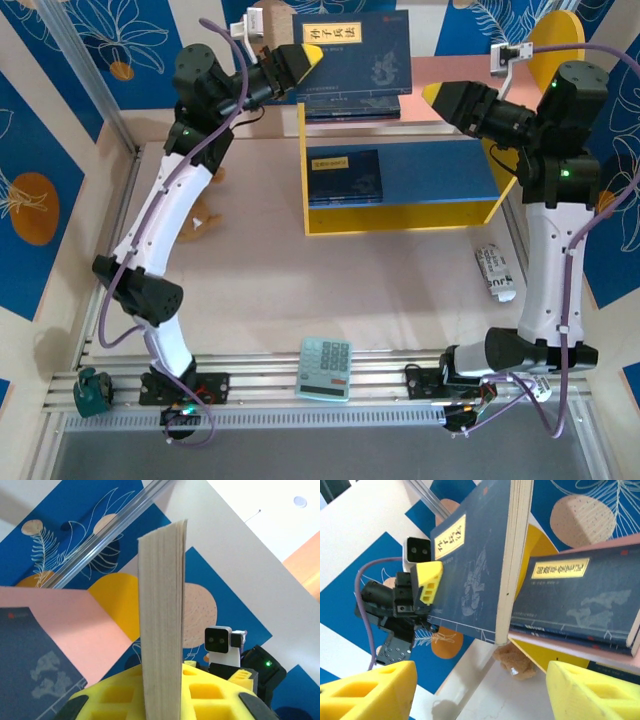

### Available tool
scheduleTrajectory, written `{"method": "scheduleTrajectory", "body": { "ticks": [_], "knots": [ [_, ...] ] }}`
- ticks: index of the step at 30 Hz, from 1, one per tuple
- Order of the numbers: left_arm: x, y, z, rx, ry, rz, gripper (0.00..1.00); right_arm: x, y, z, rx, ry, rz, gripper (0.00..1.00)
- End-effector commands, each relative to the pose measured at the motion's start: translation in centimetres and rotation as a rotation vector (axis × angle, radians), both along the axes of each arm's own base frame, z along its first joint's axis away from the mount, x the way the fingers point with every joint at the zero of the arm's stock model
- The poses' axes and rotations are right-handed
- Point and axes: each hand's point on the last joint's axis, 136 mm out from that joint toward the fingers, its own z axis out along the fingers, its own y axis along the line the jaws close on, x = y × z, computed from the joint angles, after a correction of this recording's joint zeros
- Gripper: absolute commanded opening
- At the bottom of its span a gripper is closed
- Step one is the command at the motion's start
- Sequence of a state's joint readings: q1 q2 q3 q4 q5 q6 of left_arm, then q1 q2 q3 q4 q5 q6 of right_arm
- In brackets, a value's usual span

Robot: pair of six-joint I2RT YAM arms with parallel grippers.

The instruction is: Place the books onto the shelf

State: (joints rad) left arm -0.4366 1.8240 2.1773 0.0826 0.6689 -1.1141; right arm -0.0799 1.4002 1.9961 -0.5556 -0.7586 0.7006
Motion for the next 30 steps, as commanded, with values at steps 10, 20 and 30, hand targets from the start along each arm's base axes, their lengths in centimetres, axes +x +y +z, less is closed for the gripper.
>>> {"method": "scheduleTrajectory", "body": {
  "ticks": [10, 20, 30],
  "knots": [
    [0.3, 0.1, 3.5, -0.114, -0.080, 0.001, 0.00, 3.1, 0.0, 2.3, 0.045, 0.012, 0.013, 0.72],
    [0.0, -0.4, 3.5, -0.116, -0.083, -0.009, 0.00, 4.6, 2.3, 1.7, 0.042, 0.038, 0.085, 0.59],
    [-0.2, -0.7, 3.5, -0.116, -0.089, -0.020, 0.00, 5.3, 3.8, 1.8, 0.048, 0.038, 0.115, 0.11]
  ]
}}
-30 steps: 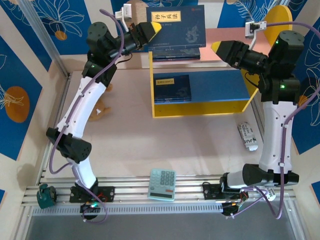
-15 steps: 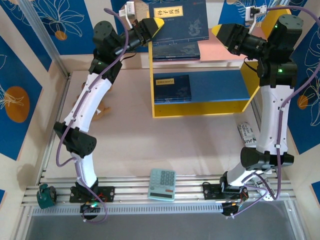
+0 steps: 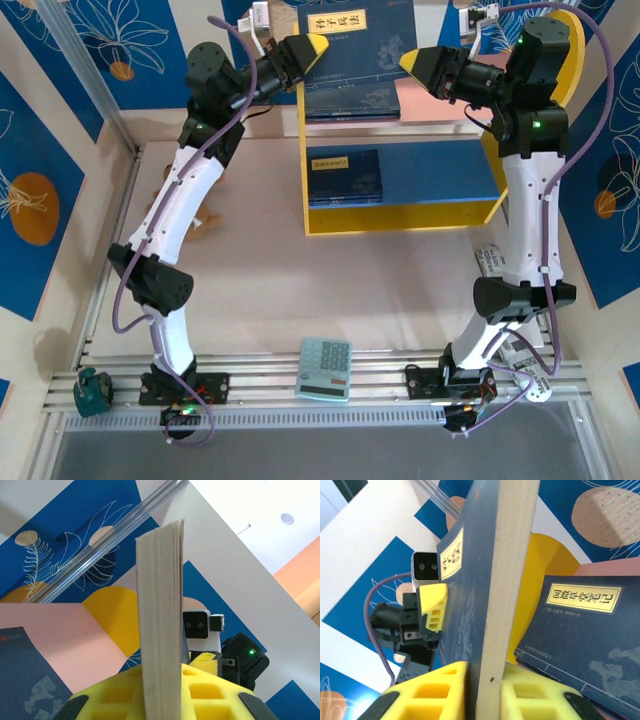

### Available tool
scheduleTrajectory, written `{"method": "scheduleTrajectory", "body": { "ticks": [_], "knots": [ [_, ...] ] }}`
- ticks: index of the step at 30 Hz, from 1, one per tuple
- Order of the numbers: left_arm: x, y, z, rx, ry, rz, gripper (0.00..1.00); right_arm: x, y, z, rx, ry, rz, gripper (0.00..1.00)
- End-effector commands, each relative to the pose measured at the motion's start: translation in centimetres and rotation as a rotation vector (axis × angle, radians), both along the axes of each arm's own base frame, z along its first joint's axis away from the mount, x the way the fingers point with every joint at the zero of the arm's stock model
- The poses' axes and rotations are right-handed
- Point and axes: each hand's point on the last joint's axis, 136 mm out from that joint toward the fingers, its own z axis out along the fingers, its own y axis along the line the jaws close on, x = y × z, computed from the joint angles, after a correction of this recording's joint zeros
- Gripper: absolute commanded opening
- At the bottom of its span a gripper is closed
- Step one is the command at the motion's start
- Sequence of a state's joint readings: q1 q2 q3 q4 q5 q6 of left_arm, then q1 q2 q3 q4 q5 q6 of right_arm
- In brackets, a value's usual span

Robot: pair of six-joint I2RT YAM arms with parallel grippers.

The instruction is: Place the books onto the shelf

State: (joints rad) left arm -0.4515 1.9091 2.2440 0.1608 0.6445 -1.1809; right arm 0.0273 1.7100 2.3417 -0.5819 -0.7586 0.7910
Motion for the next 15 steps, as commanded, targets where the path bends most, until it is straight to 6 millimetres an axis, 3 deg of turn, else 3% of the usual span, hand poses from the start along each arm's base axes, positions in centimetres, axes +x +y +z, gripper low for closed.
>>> {"method": "scheduleTrajectory", "body": {
  "ticks": [1, 4, 8, 10, 15],
  "knots": [
    [-1.9, 0.6, 3.3, -0.057, -0.102, -0.006, 0.00, -0.6, 0.1, 1.0, 0.002, -0.025, 0.003, 0.06],
    [-2.4, 0.7, 3.6, -0.055, -0.110, -0.012, 0.01, -0.5, -0.4, 1.3, -0.001, -0.042, -0.018, 0.00],
    [-4.3, 2.0, 4.7, -0.018, -0.150, 0.008, 0.36, 0.0, -2.0, 1.6, 0.003, -0.051, -0.055, 0.00],
    [-5.4, 3.0, 5.0, 0.038, -0.179, 0.068, 0.44, 0.2, -3.1, 1.9, 0.008, -0.054, -0.077, 0.00],
    [-7.5, 5.9, 3.5, 0.180, -0.199, 0.233, 0.51, 0.6, -4.7, 2.3, 0.012, -0.063, -0.124, 0.00]
  ]
}}
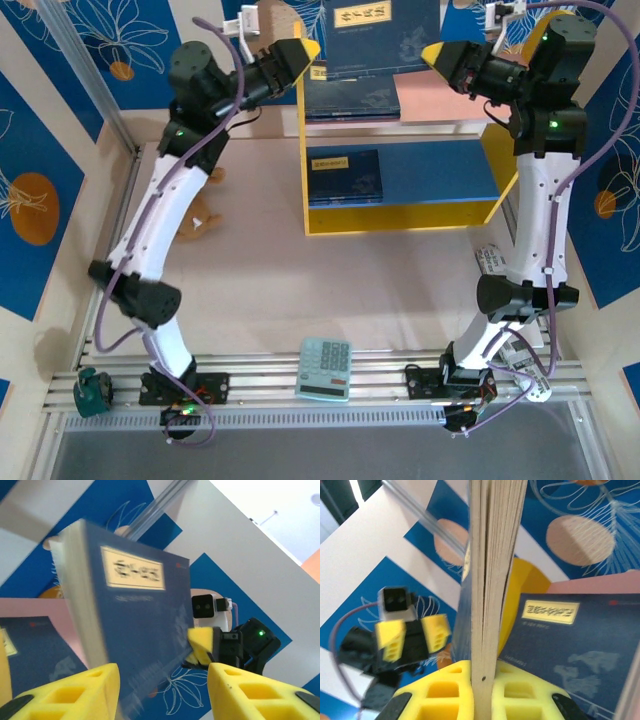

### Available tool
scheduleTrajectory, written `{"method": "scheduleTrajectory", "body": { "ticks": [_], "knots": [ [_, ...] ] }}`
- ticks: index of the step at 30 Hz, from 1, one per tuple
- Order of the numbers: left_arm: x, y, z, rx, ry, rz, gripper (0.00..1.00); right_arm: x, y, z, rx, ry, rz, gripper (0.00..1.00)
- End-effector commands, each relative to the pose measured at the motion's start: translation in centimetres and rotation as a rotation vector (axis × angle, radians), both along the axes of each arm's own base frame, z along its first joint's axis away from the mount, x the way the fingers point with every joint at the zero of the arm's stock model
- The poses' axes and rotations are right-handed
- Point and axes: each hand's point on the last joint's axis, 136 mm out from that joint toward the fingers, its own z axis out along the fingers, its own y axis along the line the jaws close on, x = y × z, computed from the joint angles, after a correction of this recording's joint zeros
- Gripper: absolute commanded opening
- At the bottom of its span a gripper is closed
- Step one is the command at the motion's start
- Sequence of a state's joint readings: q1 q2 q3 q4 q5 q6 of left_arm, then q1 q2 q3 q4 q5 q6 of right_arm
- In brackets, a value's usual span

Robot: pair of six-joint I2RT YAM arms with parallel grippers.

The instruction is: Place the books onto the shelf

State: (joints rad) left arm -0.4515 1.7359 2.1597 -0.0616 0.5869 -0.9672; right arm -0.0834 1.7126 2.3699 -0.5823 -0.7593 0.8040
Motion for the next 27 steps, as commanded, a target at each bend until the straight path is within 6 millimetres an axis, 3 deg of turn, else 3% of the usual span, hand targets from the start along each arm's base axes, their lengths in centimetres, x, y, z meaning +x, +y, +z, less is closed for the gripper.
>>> {"method": "scheduleTrajectory", "body": {
  "ticks": [1, 8, 14, 21, 27],
  "knots": [
    [-4.2, 3.9, 2.0, 0.091, -0.131, 0.148, 0.51, -0.2, -0.7, 1.4, 0.001, -0.044, -0.019, 0.00],
    [-5.2, 7.4, -4.2, 0.258, -0.028, 0.325, 0.51, 1.5, -0.9, -0.5, -0.036, 0.006, -0.032, 0.00],
    [-6.1, 8.3, -8.9, 0.325, 0.051, 0.347, 0.50, 2.6, -0.8, -1.8, -0.049, 0.033, -0.017, 0.00],
    [-6.1, 8.8, -12.5, 0.384, 0.124, 0.372, 0.49, 3.3, 0.9, -3.2, -0.062, 0.059, 0.010, 0.00],
    [-6.2, 9.2, -14.0, 0.407, 0.150, 0.387, 0.48, 3.6, 2.3, -4.2, -0.071, 0.075, 0.030, 0.00]
  ]
}}
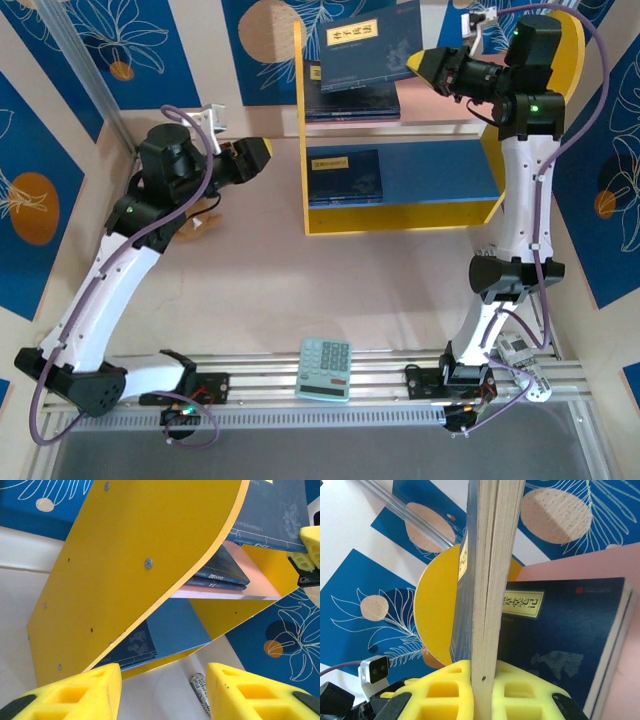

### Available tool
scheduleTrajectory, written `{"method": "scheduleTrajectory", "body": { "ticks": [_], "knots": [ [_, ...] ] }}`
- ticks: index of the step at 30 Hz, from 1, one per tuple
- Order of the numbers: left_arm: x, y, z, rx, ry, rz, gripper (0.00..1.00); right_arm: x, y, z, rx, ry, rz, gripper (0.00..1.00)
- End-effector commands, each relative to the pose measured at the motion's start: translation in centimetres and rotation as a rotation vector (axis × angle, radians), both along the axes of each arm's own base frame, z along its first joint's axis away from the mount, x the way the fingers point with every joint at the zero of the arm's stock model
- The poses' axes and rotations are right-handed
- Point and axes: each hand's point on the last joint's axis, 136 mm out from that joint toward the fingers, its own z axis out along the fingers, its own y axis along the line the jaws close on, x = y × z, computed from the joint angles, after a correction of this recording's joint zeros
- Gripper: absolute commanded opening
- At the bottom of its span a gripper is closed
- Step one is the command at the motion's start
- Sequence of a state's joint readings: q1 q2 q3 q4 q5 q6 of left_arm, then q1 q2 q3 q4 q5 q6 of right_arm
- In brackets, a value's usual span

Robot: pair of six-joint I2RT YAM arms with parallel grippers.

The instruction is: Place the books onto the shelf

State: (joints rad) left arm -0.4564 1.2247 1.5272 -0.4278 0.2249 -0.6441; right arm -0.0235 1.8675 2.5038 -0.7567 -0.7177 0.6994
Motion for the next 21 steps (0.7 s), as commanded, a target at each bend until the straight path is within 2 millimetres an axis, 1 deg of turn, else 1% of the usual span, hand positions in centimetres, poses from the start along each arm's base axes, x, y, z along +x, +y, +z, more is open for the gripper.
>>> {"method": "scheduleTrajectory", "body": {
  "ticks": [1, 6, 21],
  "knots": [
    [-0.8, 0.5, 0.3, 0.012, -0.029, 0.014, 0.48, -0.3, 0.8, 0.2, -0.016, -0.032, 0.014, 0.00],
    [-0.9, 0.5, 0.2, 0.009, -0.028, 0.014, 0.47, -0.3, 1.8, -0.4, -0.022, -0.024, 0.034, 0.00],
    [-1.0, 0.6, -0.1, 0.008, -0.022, 0.016, 0.45, 0.1, 3.1, -1.4, -0.035, -0.009, 0.052, 0.00]
  ]
}}
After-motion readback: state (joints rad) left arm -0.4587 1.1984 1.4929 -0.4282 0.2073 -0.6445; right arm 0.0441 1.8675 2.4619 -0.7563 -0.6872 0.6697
